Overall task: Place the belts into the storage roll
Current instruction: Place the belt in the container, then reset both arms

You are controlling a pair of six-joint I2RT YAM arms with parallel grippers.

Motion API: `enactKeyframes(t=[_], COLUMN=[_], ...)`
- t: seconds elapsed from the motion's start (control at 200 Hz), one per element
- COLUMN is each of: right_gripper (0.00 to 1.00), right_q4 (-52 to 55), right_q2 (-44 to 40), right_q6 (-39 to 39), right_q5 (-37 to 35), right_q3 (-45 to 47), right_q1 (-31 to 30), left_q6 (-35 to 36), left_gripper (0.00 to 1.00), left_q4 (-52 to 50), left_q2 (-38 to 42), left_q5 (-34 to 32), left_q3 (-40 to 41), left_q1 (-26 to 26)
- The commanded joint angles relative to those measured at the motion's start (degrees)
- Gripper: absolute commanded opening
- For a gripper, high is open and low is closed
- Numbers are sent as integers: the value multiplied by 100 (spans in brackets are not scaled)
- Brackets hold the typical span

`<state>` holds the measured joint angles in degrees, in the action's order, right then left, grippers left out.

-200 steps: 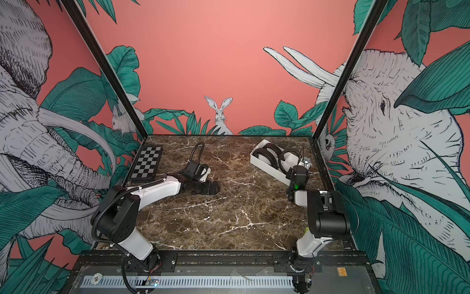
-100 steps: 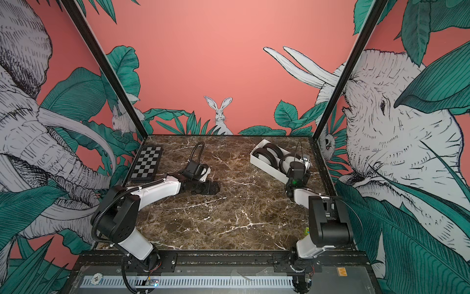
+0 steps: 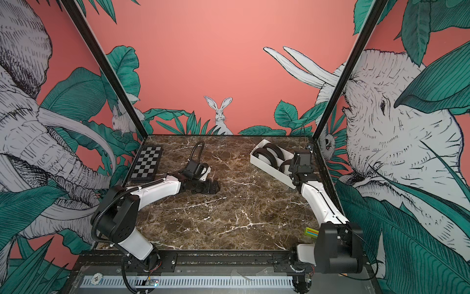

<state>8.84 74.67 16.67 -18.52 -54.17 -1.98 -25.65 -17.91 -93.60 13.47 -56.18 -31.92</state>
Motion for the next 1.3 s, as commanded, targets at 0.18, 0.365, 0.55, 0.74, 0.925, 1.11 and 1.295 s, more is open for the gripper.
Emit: enactKeyframes(t=[0.18,0.365,0.55,0.74,0.925,1.11,1.295], right_gripper=[74,86,98,98,99,99,99], right_q4=[686,199,-555,-1709,-3163,-4443,-5267], right_q2=[-703,-1156,-1244,-1108,-608,59,503], right_q6=[-668,-864,-1097,-1599,-2035,-2150,-2254], right_q5=[1234,1423,1533,1276,1083,1272,1611], right_q3=[267,967,1691,2477,2977,3201,3256], right_q1=[-327,-650,-676,-681,-640,-484,-263], left_q6=[1003,2002,2508,2895,3263,3307,3184], left_gripper=[99,99,99,99,99,99,99], left_q4=[-1062,-850,-53,1710,3522,5082,6145], left_q2=[774,1478,2143,2614,2391,1839,1165], left_q5=[-1204,-2387,-2669,-2233,-2078,-1884,-1778], left_q3=[-643,-367,327,1724,2602,2995,3231], left_q1=[340,862,1828,2669,2814,2832,2902])
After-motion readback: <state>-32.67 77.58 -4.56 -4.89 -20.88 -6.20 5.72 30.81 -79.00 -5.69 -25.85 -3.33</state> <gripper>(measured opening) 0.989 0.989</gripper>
